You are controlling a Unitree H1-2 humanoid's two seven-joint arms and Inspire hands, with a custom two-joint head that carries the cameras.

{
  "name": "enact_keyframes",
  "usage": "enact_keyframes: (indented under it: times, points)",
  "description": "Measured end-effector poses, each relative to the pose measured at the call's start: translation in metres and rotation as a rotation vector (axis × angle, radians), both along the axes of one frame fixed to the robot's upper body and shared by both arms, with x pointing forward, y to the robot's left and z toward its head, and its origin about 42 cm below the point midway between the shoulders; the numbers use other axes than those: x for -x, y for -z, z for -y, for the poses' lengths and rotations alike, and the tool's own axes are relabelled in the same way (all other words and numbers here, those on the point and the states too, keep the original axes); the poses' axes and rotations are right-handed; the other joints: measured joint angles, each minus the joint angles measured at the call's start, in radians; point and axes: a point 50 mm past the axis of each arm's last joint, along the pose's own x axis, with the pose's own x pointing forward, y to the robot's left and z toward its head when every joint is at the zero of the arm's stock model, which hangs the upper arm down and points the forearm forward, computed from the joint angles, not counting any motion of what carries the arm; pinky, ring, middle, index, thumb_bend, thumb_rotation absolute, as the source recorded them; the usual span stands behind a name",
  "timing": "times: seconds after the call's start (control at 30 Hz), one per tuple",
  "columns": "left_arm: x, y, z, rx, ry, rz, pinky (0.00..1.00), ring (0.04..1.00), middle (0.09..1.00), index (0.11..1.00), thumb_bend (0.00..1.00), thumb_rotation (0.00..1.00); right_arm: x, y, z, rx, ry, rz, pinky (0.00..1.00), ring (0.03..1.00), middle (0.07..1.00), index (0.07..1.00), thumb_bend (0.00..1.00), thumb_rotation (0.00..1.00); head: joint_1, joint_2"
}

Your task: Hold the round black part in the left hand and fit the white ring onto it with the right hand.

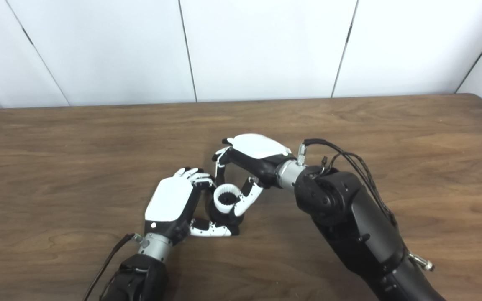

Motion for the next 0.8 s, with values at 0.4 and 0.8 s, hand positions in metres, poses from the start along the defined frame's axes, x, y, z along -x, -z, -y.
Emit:
enact_keyframes:
  times: [0.4,0.8]
  points:
    - [-0.0002,-0.0002,0.0002,-0.001,0.001,0.001,0.93,0.869,0.766,0.485,0.52,0.05,0.0002,0.0001,-0.0008,-0.001,-0.001,0.0,0.98,1.0,0.877,0.484,0.52,0.13,0.008,0.0]
    - [-0.0008,-0.0007,0.0007,-0.002,0.003,0.001,0.92,0.87,0.769,0.486,0.52,0.05,-0.0009,0.0017,-0.0006,0.0,0.003,-0.003,0.97,1.0,0.881,0.485,0.52,0.13,0.008,0.002]
